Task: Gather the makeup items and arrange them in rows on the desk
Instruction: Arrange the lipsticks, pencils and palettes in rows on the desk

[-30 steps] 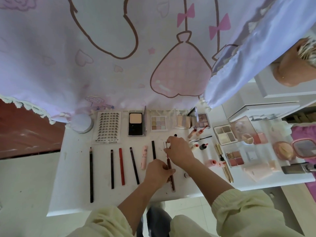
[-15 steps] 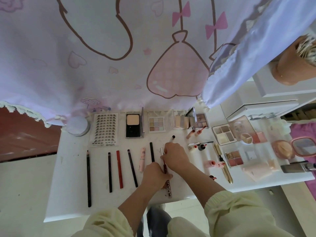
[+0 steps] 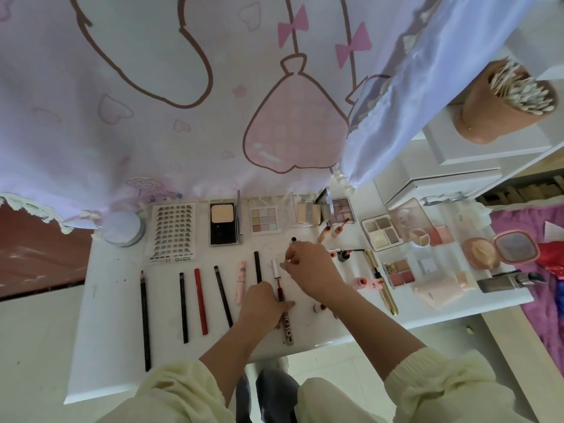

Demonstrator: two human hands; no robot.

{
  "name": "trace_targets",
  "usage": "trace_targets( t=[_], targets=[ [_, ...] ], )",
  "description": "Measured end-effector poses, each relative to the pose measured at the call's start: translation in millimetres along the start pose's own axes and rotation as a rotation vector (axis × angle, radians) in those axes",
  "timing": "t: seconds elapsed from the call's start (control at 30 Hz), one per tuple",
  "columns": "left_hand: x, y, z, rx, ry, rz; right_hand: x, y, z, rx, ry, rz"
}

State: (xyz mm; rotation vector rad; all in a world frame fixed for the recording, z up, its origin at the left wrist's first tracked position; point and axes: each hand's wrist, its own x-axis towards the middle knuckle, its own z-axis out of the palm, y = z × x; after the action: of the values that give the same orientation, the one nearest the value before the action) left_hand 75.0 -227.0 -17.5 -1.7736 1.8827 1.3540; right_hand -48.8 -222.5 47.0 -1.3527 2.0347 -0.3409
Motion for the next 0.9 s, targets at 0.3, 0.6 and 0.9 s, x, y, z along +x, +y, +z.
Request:
trace_targets(
  t=[0.3,0.6,0.9],
  targets=[
    [5,14,-5,0.051,0.012,0.021,-18,81,-101,0.035,0.302,0.15],
    [5,17,1,0.036,0.014,-0.038,28,130,-82,-0.342,-0.061,0.063],
    [10,24,2,0.087,-0.012,-0.083,53,129,-75,-0.419,-0.188,-0.031]
  ],
)
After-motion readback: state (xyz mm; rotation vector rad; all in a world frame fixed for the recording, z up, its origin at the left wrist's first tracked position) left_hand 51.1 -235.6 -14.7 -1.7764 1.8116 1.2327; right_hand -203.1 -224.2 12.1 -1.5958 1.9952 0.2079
